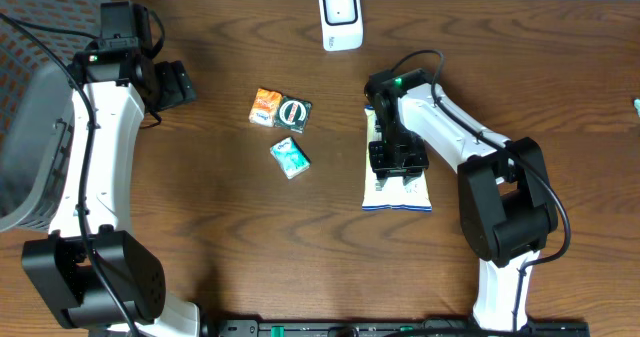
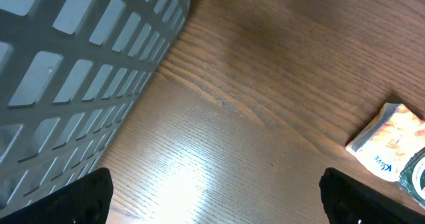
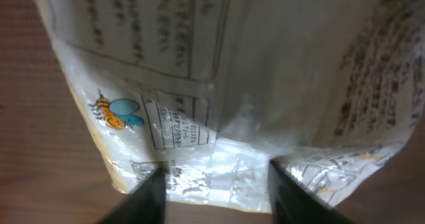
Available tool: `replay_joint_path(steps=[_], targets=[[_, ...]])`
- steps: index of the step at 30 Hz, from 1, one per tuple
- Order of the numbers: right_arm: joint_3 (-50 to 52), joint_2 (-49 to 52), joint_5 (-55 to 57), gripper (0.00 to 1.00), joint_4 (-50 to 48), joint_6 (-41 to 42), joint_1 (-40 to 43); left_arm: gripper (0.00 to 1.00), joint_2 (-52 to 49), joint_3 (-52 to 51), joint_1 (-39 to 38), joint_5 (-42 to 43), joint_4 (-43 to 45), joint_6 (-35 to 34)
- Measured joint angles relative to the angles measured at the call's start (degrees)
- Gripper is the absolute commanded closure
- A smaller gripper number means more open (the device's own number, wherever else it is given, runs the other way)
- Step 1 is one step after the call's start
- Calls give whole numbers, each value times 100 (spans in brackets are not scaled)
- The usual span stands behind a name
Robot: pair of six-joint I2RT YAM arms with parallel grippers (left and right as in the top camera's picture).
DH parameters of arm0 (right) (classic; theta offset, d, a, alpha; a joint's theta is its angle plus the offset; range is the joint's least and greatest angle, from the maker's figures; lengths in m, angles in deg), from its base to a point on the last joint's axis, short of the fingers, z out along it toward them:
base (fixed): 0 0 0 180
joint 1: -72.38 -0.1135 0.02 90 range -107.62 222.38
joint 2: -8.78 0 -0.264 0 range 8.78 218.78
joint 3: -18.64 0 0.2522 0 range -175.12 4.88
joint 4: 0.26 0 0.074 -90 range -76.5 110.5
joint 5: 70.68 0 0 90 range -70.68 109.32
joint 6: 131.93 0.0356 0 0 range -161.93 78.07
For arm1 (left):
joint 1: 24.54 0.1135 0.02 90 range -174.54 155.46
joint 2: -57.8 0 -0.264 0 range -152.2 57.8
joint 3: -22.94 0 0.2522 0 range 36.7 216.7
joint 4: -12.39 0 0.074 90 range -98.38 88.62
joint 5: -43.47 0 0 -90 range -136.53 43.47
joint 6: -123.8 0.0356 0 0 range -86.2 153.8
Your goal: Scan the item barcode
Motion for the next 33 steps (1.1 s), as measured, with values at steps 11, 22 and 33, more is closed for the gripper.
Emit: replay_joint_path(steps=[11, 22, 33], targets=[[0, 0, 566, 12, 402, 46, 120, 2, 0, 0, 0, 0, 0, 0], [-763, 0, 470, 49, 664, -131, 516, 2, 0, 0, 0, 0, 0, 0], [-874, 0, -142, 80, -109, -472, 514, 2, 0, 0, 0, 0, 0, 0]])
